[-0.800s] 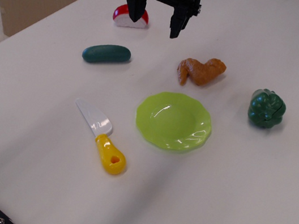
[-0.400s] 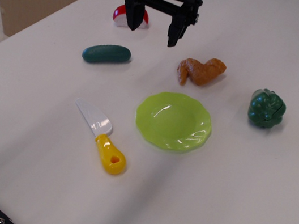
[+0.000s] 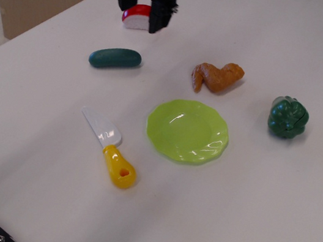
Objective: Put sushi on plate
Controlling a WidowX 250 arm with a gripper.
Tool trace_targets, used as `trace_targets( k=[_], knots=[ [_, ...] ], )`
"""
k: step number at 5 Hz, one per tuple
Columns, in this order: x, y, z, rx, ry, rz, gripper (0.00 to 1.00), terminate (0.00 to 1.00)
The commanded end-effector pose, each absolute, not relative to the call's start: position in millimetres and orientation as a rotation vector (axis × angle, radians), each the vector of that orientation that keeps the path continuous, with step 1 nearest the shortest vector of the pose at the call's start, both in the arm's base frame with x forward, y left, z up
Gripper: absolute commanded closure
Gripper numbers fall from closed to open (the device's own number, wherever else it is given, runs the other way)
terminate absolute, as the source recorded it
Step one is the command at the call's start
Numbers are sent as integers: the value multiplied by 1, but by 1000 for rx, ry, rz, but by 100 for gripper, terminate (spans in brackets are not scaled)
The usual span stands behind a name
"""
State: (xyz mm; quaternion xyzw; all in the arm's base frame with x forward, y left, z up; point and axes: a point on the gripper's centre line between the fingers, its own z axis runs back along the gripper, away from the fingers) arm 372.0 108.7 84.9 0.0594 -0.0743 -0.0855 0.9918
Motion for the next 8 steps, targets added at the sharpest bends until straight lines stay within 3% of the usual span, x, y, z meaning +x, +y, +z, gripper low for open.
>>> trace_targets(
  k=[1,2,6,7,8],
  knots=[
    [406,152,114,188,-236,-289,0,0],
    [424,158,106,125,-248,-348,0,0],
    [451,164,71,91,-250,-364,0,0],
    [458,167,63,90,-262,-377,0,0],
    [460,167,66,168,-343,-412,0,0]
  ],
)
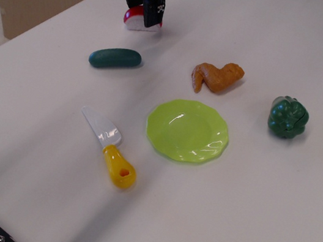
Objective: Put sushi on plate
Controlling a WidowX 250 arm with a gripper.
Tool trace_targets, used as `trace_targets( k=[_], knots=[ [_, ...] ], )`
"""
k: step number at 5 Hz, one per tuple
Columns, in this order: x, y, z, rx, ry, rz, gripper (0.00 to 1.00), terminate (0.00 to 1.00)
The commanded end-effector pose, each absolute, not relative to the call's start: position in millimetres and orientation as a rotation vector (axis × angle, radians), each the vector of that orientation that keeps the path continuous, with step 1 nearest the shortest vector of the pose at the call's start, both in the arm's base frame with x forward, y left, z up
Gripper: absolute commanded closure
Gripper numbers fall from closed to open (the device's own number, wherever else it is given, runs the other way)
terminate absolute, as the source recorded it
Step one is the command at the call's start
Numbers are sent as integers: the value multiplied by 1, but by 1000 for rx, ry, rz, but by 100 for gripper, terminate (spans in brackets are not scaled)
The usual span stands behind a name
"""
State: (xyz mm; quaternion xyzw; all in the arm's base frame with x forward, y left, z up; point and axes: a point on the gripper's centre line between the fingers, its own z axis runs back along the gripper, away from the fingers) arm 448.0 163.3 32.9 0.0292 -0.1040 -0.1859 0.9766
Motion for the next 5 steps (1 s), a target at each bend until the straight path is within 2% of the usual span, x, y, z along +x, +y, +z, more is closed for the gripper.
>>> trace_targets(
  k=[1,2,3,4,5],
  knots=[
    [462,168,57,143,-291,-393,0,0],
    [458,162,51,104,-271,-379,100,0],
    [454,148,65,113,-274,-391,100,0],
    [450,150,63,84,-246,-353,100,0],
    [438,141,71,96,-243,-357,100,0]
  ],
)
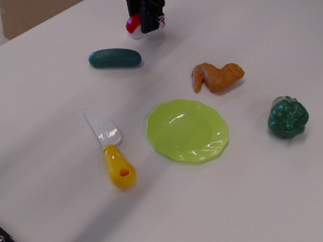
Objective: Put sushi on plate
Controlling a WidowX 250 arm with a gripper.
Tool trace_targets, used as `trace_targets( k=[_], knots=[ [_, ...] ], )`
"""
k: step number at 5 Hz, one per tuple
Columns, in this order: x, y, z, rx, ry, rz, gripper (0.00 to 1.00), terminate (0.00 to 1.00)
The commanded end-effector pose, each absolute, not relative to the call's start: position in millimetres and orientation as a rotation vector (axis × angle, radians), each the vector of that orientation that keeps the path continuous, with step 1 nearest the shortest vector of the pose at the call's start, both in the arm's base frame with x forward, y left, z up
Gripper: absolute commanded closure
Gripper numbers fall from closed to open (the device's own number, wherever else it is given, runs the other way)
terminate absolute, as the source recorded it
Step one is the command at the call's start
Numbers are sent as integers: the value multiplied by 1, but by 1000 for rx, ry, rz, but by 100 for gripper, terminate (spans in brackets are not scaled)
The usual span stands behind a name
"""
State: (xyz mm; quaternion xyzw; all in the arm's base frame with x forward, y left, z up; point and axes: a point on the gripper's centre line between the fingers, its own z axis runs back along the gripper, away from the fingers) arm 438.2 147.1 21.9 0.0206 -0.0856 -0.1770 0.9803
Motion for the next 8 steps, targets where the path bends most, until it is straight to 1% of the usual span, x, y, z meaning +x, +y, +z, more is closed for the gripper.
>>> trace_targets(
  k=[1,2,3,4,5,6,7,8],
  knots=[
    [424,117,99,94,-292,-366,100,0],
    [401,89,114,102,-308,-386,100,0],
    [368,65,115,51,-306,-386,100,0],
    [332,39,102,35,-271,-421,100,0],
    [302,19,93,21,-260,-470,100,0],
    [288,11,76,-15,-231,-473,100,0],
    [295,-1,54,-24,-189,-526,100,0],
    [301,-2,41,-27,-175,-523,100,0]
  ],
)
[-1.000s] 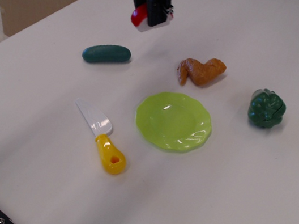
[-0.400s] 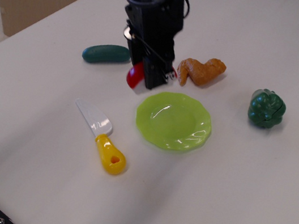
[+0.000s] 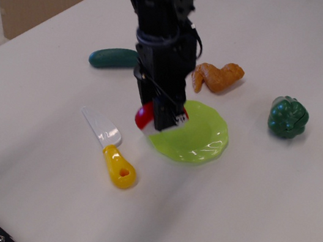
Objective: Put sushi on plate
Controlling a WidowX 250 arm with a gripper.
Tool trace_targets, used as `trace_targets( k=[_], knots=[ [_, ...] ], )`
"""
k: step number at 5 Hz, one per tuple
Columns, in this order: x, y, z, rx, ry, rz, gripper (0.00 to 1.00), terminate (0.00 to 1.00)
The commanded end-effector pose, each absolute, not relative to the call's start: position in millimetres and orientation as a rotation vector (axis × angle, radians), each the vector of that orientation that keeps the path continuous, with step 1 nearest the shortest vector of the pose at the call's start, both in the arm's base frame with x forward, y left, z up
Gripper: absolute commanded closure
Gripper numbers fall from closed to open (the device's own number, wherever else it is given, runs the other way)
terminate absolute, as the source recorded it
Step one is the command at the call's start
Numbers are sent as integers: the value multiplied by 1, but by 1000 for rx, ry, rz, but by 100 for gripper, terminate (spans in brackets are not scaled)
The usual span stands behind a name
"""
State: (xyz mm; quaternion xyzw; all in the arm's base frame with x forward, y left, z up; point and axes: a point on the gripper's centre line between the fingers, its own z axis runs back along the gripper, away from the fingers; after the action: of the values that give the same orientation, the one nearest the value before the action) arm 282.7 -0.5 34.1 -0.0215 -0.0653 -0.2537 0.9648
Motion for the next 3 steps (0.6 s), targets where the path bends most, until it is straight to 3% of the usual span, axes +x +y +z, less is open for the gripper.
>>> trace_targets(
  k=[1,2,3],
  knots=[
    [303,-5,37,-29,-169,-535,100,0],
    [301,-5,46,-39,-192,-526,0,0],
    [297,-4,60,-23,-215,-500,0,0]
  ],
)
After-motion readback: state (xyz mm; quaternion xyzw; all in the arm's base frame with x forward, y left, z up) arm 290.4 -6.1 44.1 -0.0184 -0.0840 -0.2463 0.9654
